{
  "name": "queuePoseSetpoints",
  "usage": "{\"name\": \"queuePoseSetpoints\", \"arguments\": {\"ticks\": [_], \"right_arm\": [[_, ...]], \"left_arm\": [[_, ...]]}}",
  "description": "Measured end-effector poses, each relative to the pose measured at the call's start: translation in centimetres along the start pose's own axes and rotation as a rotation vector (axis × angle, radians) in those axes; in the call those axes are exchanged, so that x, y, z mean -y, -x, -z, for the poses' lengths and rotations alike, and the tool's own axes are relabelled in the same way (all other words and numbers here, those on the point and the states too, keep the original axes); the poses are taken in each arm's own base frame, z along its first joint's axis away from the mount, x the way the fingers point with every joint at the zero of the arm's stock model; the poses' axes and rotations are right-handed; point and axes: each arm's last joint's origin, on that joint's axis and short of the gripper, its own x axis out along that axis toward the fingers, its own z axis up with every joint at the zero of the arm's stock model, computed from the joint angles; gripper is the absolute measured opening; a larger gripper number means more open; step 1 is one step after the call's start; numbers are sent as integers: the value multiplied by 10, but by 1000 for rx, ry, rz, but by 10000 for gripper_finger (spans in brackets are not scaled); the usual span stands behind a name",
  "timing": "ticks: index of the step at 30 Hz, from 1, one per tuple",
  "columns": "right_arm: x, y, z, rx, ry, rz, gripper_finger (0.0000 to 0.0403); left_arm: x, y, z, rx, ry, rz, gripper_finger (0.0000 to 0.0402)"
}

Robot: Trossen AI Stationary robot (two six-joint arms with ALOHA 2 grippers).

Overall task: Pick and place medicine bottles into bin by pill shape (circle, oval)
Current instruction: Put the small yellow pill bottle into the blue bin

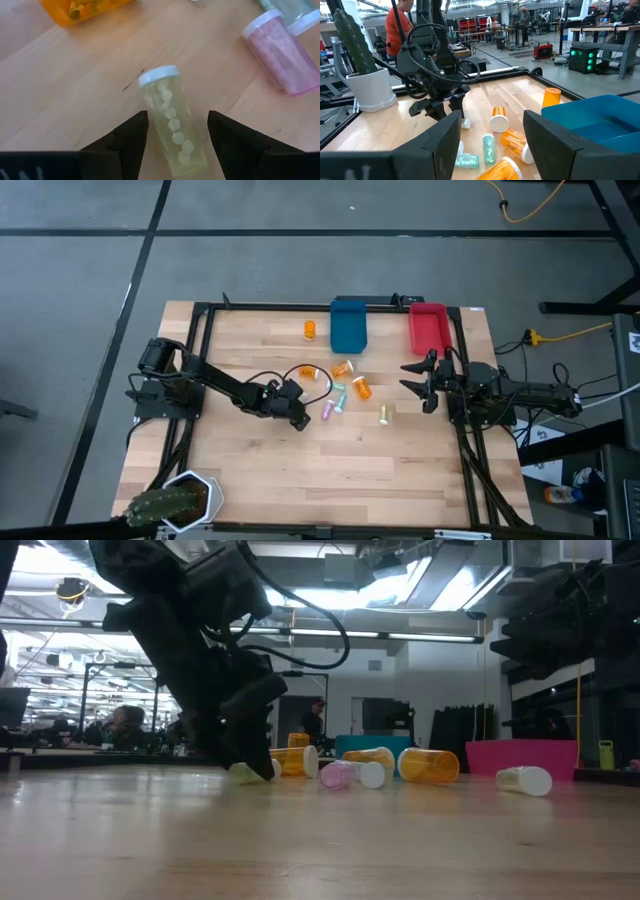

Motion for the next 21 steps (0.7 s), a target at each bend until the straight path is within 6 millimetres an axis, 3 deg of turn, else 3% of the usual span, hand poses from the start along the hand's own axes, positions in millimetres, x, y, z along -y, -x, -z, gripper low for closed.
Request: {"name": "queuePoseSetpoints", "arguments": {"ticks": [5,11,16,21], "right_arm": [[0,0,0,0,0,1,217],[0,0,0,0,0,1,217],[0,0,0,1,1,2,217],[0,0,0,1,-1,2,217]], "left_arm": [[-1,0,1,-9,-17,-12,174],[0,-1,-10,27,3,-8,105],[16,2,-66,132,-58,52,60],[26,20,-138,310,-188,56,58]]}}
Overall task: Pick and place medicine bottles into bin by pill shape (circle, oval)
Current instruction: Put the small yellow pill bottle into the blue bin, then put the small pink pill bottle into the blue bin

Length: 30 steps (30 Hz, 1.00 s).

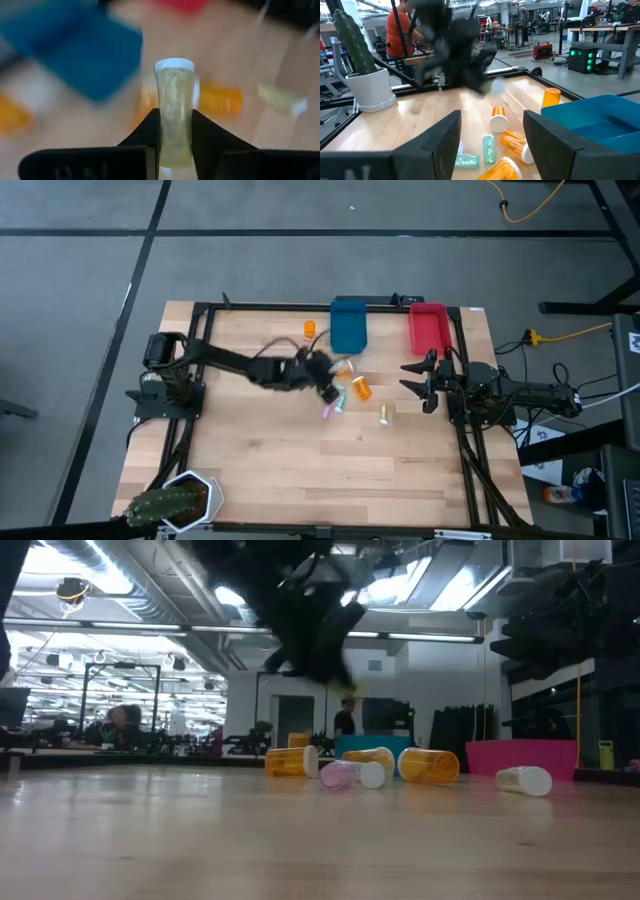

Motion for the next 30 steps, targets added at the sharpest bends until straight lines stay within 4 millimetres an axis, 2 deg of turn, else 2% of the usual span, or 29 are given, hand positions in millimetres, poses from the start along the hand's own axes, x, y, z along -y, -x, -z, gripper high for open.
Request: {"name": "queuePoseSetpoints", "arguments": {"ticks": [5,9,12,15,17,22,30], "right_arm": [[0,0,0,0,-2,0,217],[0,0,0,0,-1,0,217],[0,0,0,2,1,0,217],[0,0,0,2,1,0,217],[0,0,0,2,1,0,217],[0,0,0,2,1,0,217],[0,0,0,0,4,0,217]], "left_arm": [[-38,-7,-58,78,-25,-91,58],[-74,-22,-78,77,31,-92,58],[-93,-47,-76,23,60,-63,58],[-102,-77,-65,-45,63,-68,57],[-103,-91,-64,-55,59,-71,57],[-100,-105,-70,-40,11,-47,88],[-98,-100,-77,-18,-56,-35,148]]}}
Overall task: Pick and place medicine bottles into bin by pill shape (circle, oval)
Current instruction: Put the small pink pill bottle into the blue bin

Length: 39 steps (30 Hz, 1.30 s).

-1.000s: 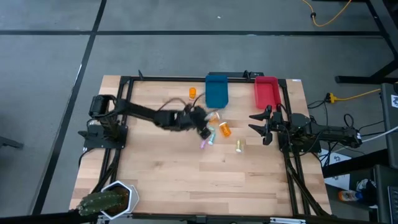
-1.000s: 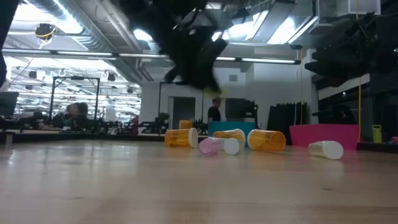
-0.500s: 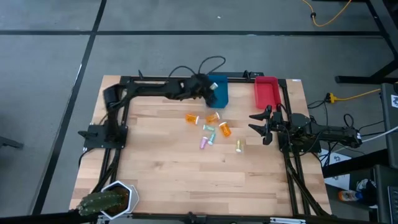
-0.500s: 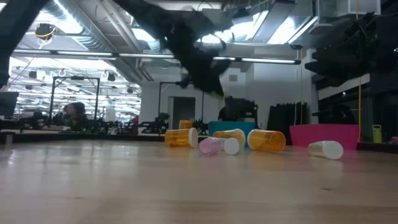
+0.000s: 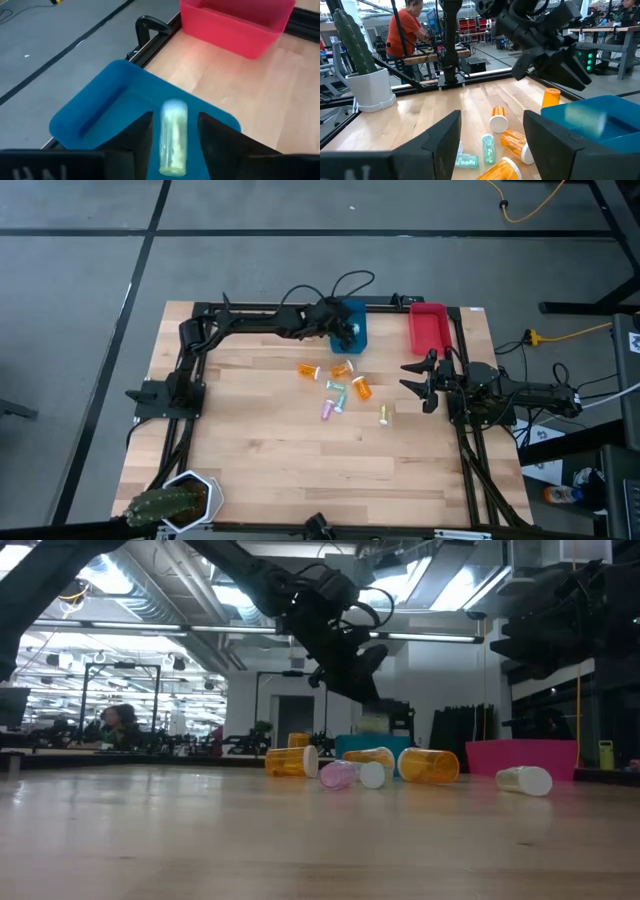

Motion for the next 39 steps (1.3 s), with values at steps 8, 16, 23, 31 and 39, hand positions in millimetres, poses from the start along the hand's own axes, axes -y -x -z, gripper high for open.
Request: {"name": "queuePoseSetpoints", "arguments": {"ticks": [8,16,23,31,39], "right_arm": [[0,0,0,0,-13,-1,217],[0,0,0,-3,-25,-10,217],[0,0,0,-4,-25,-10,217],[0,0,0,-4,-25,-10,217],[-1,0,0,-6,-27,-21,217]], "left_arm": [[2,5,-1,-8,-7,-13,160],[38,46,5,-155,-40,40,158],[85,73,37,-368,-68,74,158],[137,100,63,-411,-15,54,158],[162,115,96,-418,125,-39,158]]}}
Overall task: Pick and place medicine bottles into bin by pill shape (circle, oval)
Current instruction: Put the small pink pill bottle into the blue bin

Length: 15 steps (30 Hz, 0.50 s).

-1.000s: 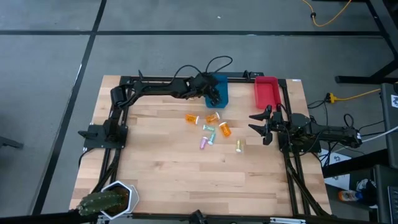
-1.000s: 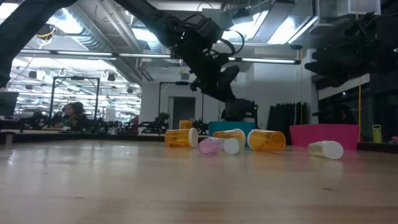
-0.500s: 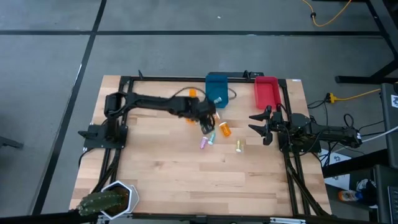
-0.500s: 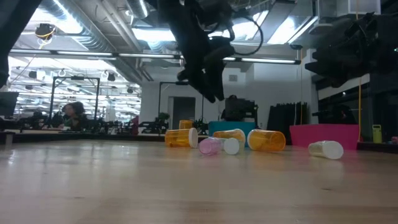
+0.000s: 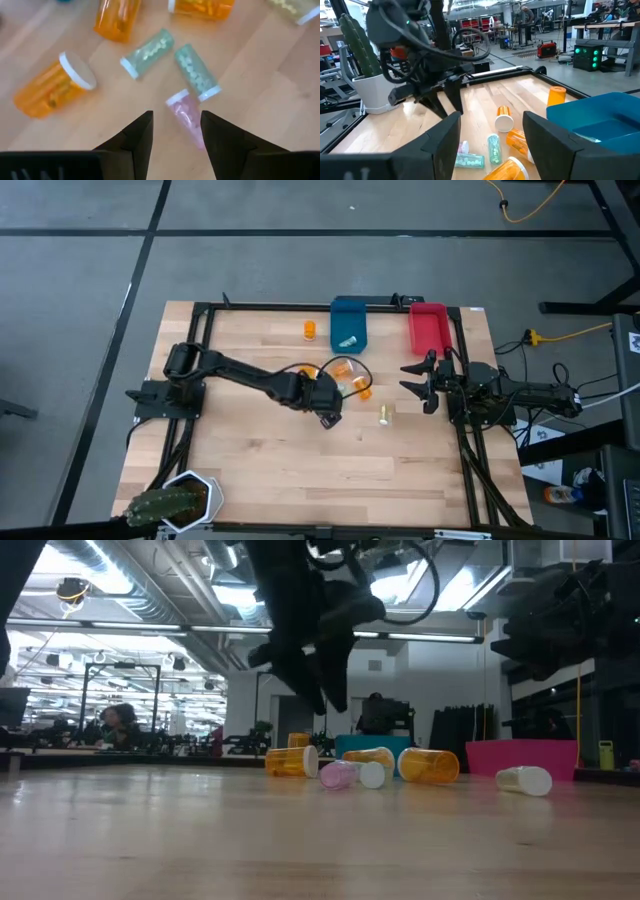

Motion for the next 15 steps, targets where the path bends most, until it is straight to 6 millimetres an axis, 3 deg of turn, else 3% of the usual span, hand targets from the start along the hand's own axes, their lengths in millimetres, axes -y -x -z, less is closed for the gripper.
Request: {"name": "queuePoseSetpoints", "arguments": {"ticks": [5,15], "right_arm": [[0,0,0,0,-1,1,217],[0,0,0,0,-1,3,217]], "left_arm": [[3,-13,19,22,45,6,158],[3,-28,32,85,96,70,158]]}}
